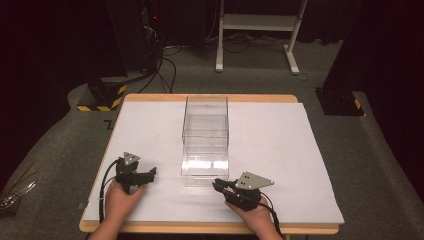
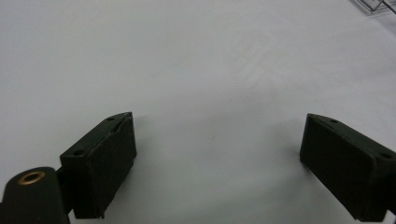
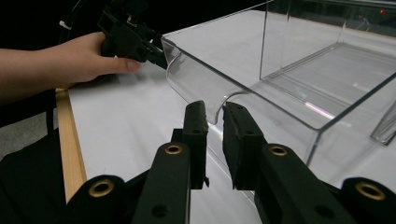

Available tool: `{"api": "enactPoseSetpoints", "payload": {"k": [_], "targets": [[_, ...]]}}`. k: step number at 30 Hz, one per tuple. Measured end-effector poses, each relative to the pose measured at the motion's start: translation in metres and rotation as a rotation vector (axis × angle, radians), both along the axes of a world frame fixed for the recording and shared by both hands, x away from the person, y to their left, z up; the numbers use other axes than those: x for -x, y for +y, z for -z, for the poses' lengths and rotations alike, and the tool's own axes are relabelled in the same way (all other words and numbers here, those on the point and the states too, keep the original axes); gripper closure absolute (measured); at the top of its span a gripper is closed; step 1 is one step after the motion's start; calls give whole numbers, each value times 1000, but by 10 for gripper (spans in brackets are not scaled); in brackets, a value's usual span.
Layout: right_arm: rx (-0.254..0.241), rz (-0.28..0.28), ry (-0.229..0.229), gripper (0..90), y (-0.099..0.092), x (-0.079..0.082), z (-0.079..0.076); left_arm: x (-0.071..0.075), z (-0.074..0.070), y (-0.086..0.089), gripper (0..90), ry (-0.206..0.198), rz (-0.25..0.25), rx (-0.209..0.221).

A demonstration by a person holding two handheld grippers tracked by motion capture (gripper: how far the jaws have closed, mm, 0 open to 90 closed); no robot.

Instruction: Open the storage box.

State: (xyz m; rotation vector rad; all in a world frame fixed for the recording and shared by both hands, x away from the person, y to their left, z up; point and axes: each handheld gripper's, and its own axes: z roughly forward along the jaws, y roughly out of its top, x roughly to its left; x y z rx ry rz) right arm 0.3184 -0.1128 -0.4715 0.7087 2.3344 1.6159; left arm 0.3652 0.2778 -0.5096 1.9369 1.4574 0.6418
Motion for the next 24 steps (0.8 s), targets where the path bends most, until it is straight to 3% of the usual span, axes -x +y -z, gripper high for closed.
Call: {"api": "enactPoseSetpoints", "payload": {"k": [10, 24], "targets": [[-39, 34, -82, 792, -14, 4, -16, 0, 0, 0, 111, -1, -1, -1], [-46, 145, -115, 717, -33, -7, -24, 0, 0, 0, 111, 0, 0, 0]]}}
